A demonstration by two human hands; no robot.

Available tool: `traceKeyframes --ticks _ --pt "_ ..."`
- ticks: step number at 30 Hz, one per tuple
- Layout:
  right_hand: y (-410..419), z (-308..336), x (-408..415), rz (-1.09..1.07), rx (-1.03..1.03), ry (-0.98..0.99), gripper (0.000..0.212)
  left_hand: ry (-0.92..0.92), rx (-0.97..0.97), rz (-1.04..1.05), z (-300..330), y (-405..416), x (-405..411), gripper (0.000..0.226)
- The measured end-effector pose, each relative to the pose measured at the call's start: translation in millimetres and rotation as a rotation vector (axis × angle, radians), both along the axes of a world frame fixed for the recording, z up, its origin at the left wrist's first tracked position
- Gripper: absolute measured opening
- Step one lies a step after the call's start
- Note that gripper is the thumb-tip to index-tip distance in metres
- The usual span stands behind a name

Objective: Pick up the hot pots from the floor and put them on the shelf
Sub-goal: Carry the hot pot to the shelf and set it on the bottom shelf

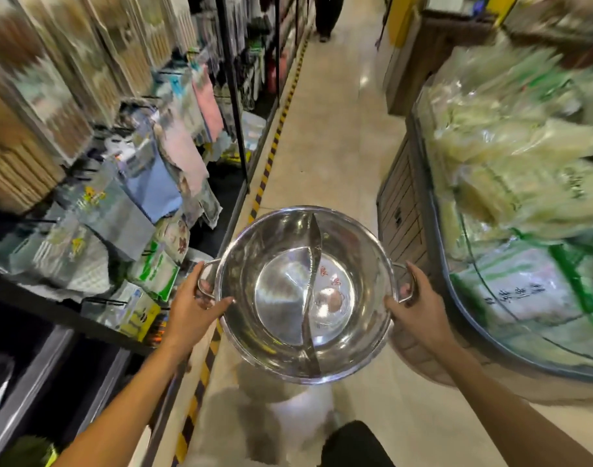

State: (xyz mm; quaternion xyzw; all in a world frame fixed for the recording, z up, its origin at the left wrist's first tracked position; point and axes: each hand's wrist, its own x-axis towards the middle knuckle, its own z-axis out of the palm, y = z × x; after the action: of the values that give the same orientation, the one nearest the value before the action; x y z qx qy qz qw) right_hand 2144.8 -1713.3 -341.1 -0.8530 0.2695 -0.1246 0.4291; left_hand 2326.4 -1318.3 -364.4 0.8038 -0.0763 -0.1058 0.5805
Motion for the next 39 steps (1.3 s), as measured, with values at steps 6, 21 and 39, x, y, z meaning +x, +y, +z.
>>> traceKeyframes --ticks 6,21,39 --pt "-15 9 48 0.193 0.000 0.009 0.083 -0.028 0.124 0.171 15 10 -15 0.095" --pt "129 -26 136 1.073 -0.013 0.057 0.091 0.084 0.402 0.976 14 91 -288 0.105" --pt "463 5 -281 2.021 -0.058 0.013 0.091 0.158 0.353 1.878 28 79 -894 0.091"
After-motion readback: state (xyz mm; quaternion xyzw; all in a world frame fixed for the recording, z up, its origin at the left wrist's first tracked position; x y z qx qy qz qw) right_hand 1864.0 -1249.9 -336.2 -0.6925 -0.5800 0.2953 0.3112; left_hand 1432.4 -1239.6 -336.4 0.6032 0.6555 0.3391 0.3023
